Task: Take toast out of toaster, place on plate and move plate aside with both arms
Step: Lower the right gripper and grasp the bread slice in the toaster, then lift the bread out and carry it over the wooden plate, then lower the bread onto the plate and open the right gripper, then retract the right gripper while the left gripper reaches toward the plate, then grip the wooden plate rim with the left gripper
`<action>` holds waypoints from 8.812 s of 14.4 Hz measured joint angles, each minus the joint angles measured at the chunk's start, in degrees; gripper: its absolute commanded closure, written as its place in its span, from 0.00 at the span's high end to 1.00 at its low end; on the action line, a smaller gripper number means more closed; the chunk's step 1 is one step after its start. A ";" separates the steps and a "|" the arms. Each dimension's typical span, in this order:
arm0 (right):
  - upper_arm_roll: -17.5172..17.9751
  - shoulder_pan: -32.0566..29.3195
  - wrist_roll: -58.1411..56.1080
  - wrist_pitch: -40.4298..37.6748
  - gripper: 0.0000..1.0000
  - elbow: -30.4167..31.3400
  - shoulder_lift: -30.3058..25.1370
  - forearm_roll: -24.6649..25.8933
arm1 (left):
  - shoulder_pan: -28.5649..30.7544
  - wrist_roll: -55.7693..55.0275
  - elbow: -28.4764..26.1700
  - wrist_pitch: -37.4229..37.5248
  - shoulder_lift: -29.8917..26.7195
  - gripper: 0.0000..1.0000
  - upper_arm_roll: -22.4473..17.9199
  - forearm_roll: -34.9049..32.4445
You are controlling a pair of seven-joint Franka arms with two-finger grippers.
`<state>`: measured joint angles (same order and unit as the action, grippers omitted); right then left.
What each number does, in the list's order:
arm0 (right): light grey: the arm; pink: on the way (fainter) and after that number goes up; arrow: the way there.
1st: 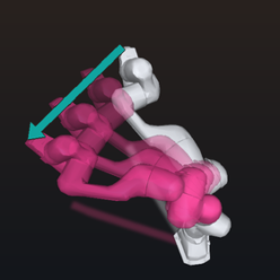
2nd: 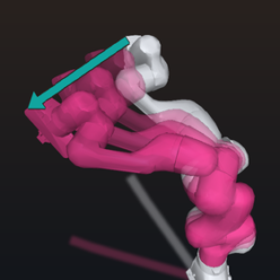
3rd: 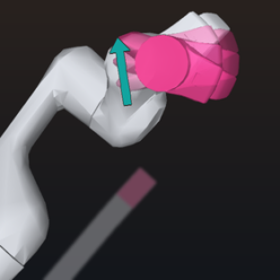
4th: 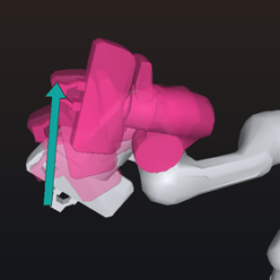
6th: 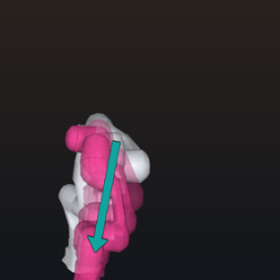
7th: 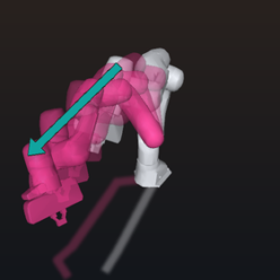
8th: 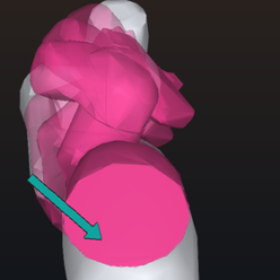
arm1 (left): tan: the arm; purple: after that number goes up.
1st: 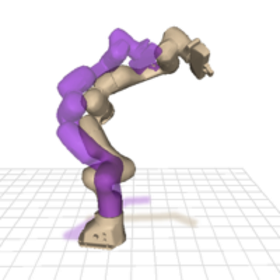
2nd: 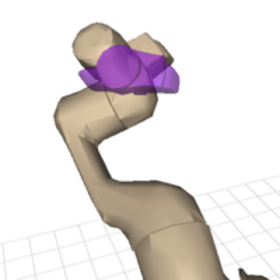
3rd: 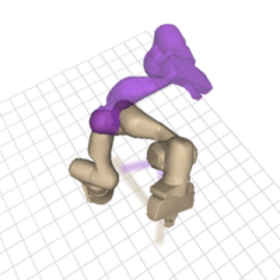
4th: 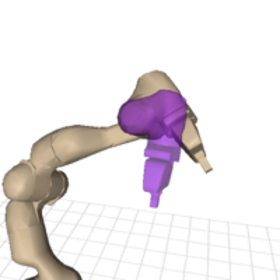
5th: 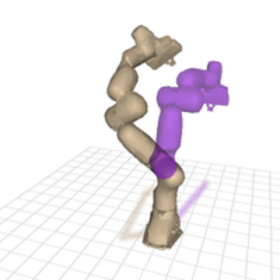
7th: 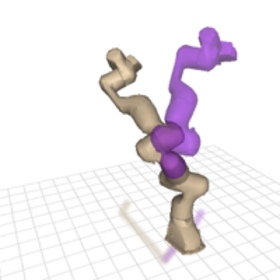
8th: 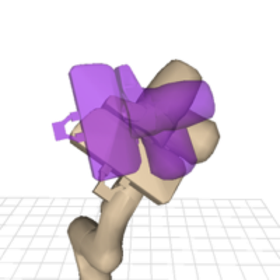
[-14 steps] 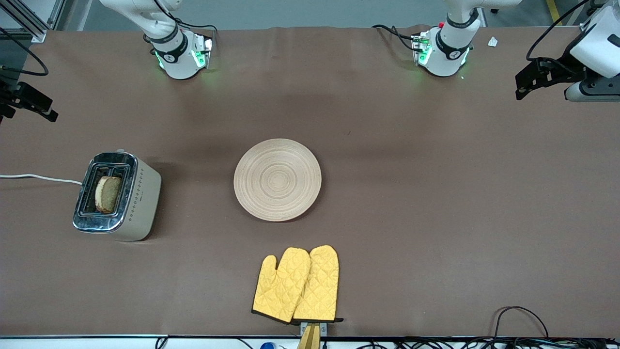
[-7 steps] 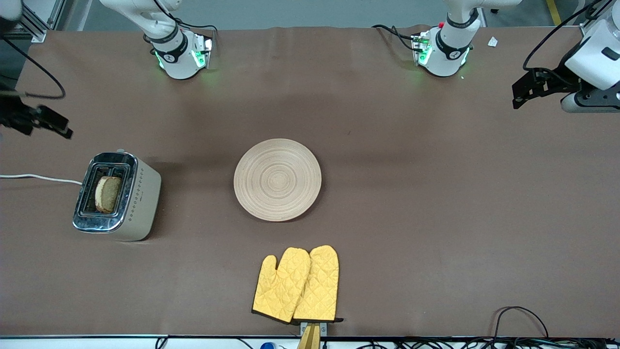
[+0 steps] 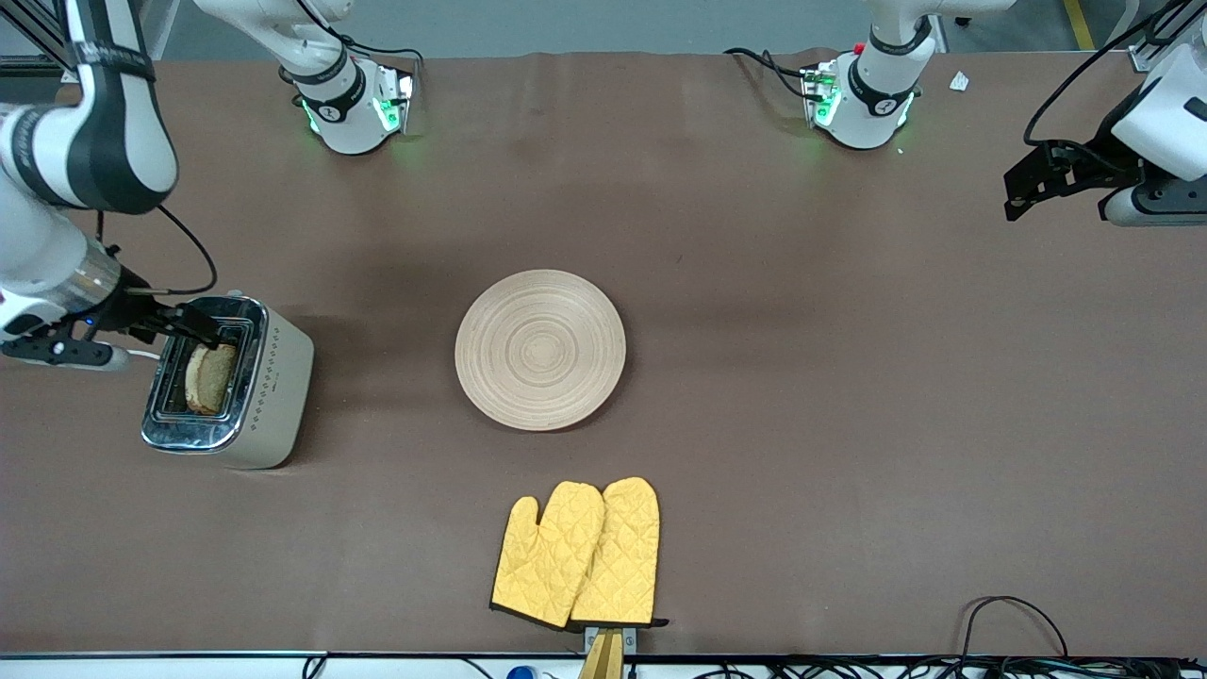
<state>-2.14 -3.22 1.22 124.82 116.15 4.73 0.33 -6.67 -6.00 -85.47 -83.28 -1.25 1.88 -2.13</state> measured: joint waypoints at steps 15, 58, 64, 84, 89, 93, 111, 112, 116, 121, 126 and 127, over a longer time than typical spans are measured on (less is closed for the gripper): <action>0.42 -1.29 -2.29 -1.65 0.00 -5.92 4.79 -1.39 | 1.17 0.00 -0.01 -1.56 4.54 1.00 -0.52 4.82; 0.53 36.40 18.59 27.25 0.01 6.88 15.34 -23.83 | 1.12 0.00 0.07 -0.77 5.84 1.00 -0.55 5.87; 0.41 34.10 16.89 24.75 0.90 9.12 14.83 -23.93 | 2.04 0.00 -0.03 -2.01 8.20 1.00 -0.58 14.72; -1.60 11.83 9.66 -20.37 1.00 -17.64 6.95 -7.01 | 3.41 22.68 -0.74 -10.62 31.38 0.97 3.50 49.36; -1.64 8.13 9.74 -25.86 1.00 -22.41 1.35 -4.23 | 2.85 31.20 -5.10 -17.48 37.07 0.87 7.84 56.96; -1.63 7.81 9.75 -31.21 1.00 -22.64 -4.05 -1.99 | 0.28 35.17 -6.27 -23.30 40.96 0.77 9.78 60.62; -0.43 5.77 9.60 -35.50 1.00 -28.47 -4.44 0.77 | -9.69 55.88 -13.39 -38.21 48.67 0.52 9.89 81.28; -0.61 5.67 9.43 -35.18 1.00 -27.45 -4.90 0.77 | -10.04 55.88 -13.23 -38.83 48.93 0.52 9.89 81.44; -1.16 4.64 6.16 -32.40 1.00 -21.85 -8.42 0.79 | -11.21 55.91 -12.30 -39.45 49.93 0.47 9.89 84.19; -1.24 4.11 5.57 -32.40 1.00 -20.87 -9.38 0.79 | -12.69 55.98 -10.22 -40.21 51.00 0.19 9.87 85.95; -1.28 3.78 5.55 -32.40 1.00 -20.83 -9.38 0.79 | -12.72 55.99 -10.22 -40.52 51.35 0.00 9.75 85.95; -1.28 3.76 5.54 -32.40 1.00 -20.81 -9.39 0.79 | -12.79 56.03 -10.21 -40.95 51.57 0.00 9.69 85.84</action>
<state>-3.42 0.54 6.76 92.42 95.34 -4.65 1.11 -19.46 50.03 -95.68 -124.24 50.33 11.57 83.71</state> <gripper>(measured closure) 0.000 0.894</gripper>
